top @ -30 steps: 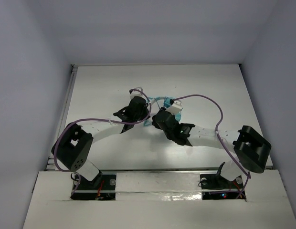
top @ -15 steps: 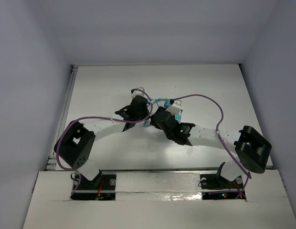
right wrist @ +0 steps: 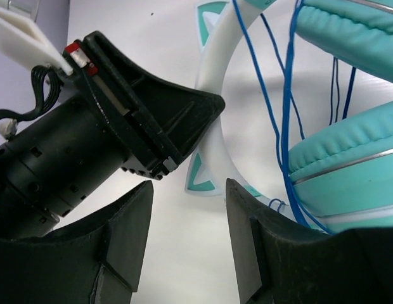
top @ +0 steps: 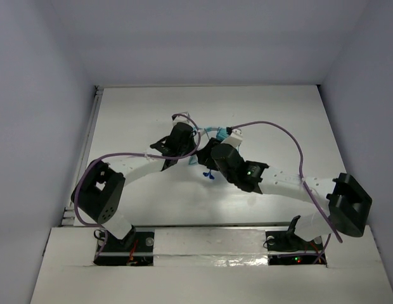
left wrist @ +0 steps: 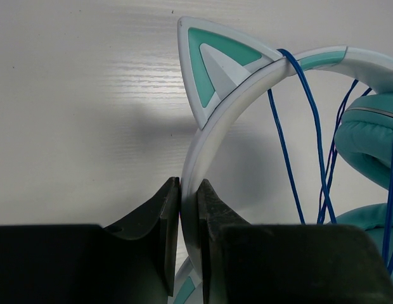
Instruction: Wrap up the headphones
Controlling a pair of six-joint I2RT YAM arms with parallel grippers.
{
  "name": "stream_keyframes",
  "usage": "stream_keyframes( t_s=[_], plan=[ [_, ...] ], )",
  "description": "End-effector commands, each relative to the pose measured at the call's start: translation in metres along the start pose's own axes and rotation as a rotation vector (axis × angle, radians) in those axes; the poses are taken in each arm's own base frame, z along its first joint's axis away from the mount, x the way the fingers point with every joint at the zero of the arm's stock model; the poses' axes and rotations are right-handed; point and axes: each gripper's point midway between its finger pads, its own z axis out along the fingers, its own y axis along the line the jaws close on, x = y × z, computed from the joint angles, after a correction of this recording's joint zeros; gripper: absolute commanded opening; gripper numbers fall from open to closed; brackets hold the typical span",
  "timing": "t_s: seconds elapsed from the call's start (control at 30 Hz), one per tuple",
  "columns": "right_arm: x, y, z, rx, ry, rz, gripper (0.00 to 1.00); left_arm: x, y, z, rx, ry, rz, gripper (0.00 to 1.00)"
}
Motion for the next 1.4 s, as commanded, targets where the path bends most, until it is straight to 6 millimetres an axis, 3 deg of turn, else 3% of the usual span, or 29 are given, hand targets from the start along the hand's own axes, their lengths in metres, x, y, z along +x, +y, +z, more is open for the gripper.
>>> stream_keyframes(
  t_s=[0.0,0.07,0.13,0.17,0.2,0.27,0.4,0.57,0.6,0.77,0.83,0.87,0.93,0.97,1.0,1.07,1.1,1.27,1.37],
  plan=[
    [-0.01,0.021,-0.012,-0.075,0.003,0.009,0.55,-0.039,-0.027,-0.006,0.095,-0.086,-0.039,0.0],
    [-0.011,0.02,-0.017,-0.093,0.001,0.014,0.52,-0.041,-0.029,-0.008,0.101,-0.089,-0.038,0.0],
    [-0.024,0.028,-0.029,-0.146,-0.025,0.03,0.4,-0.048,-0.023,-0.01,0.092,-0.099,-0.045,0.0],
    [-0.023,0.024,-0.032,-0.15,-0.025,0.022,0.31,-0.05,-0.024,-0.011,0.095,-0.102,-0.039,0.0],
    [-0.028,0.026,-0.036,-0.167,-0.036,0.025,0.13,-0.051,-0.024,-0.013,0.096,-0.106,-0.037,0.0],
    [-0.041,0.029,-0.051,-0.208,-0.064,0.02,0.0,-0.06,-0.021,-0.015,0.086,-0.124,-0.038,0.0],
    [-0.057,0.015,-0.074,-0.225,-0.115,-0.001,0.0,-0.065,-0.014,-0.016,0.041,-0.138,-0.011,0.0],
    [-0.076,-0.029,-0.102,-0.146,-0.198,-0.021,0.0,-0.069,-0.009,-0.009,0.003,-0.146,0.023,0.0],
    [-0.085,-0.037,-0.115,-0.147,-0.221,-0.007,0.0,-0.067,-0.005,-0.003,-0.024,-0.142,0.036,0.0],
    [-0.098,-0.082,-0.138,-0.065,-0.301,0.024,0.0,-0.083,-0.007,0.016,-0.066,-0.174,0.073,0.0],
    [-0.102,-0.095,-0.149,-0.047,-0.318,0.048,0.05,-0.081,-0.005,0.03,-0.089,-0.165,0.086,0.0],
    [-0.103,-0.099,-0.151,-0.042,-0.32,0.056,0.07,-0.092,-0.013,0.033,-0.079,-0.182,0.087,0.0],
    [-0.103,-0.107,-0.156,-0.032,-0.322,0.063,0.21,-0.09,-0.01,0.052,-0.087,-0.169,0.102,0.0],
    [-0.101,-0.113,-0.157,-0.012,-0.315,0.055,0.26,-0.099,-0.018,0.056,-0.074,-0.183,0.099,0.0],
    [-0.101,-0.115,-0.158,-0.007,-0.313,0.061,0.35,-0.089,-0.014,0.07,-0.089,-0.15,0.114,0.0],
    [-0.1,-0.117,-0.159,0.001,-0.311,0.072,0.43,-0.095,-0.021,0.08,-0.083,-0.157,0.116,0.0],
    [-0.099,-0.117,-0.159,0.0,-0.304,0.072,0.49,-0.086,-0.018,0.092,-0.088,-0.131,0.128,0.0],
    [-0.095,-0.115,-0.155,0.003,-0.287,0.062,0.59,-0.09,-0.014,0.117,-0.104,-0.123,0.136,0.0],
    [-0.096,-0.113,-0.153,0.015,-0.285,0.049,0.66,-0.085,-0.011,0.126,-0.115,-0.107,0.152,0.08]
  ],
)
